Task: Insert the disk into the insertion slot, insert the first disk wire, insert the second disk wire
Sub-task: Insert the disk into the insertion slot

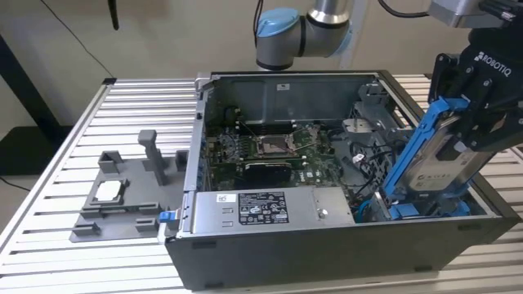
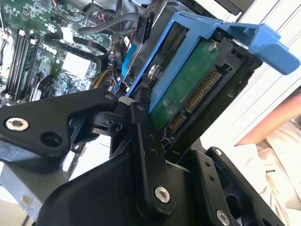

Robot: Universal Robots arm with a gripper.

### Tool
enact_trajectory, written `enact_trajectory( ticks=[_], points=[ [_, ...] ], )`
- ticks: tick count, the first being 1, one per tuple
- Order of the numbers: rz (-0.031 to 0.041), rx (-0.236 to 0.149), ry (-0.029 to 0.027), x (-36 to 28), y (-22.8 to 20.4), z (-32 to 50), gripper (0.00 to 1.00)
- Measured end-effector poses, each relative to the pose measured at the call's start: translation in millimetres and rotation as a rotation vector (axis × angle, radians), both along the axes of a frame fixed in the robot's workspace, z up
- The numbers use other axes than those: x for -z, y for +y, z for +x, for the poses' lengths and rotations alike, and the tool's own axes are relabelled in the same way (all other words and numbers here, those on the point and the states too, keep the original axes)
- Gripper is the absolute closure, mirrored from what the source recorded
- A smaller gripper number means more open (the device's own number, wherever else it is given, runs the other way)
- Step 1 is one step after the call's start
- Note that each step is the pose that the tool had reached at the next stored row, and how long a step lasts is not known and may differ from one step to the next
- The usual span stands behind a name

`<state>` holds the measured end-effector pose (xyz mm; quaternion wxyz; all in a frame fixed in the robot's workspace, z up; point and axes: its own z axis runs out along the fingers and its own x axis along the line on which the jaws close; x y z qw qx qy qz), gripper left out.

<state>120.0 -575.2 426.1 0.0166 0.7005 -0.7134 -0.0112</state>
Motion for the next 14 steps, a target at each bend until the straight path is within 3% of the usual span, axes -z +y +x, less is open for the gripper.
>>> enact_trajectory(
  ticks=[8,14],
  points=[
    [0.0020,0.000,0.0000,13.0,0.0,5.0,0.67],
    [0.0021,0.000,0.0000,24.0,0.0,4.5,0.67]
  ],
)
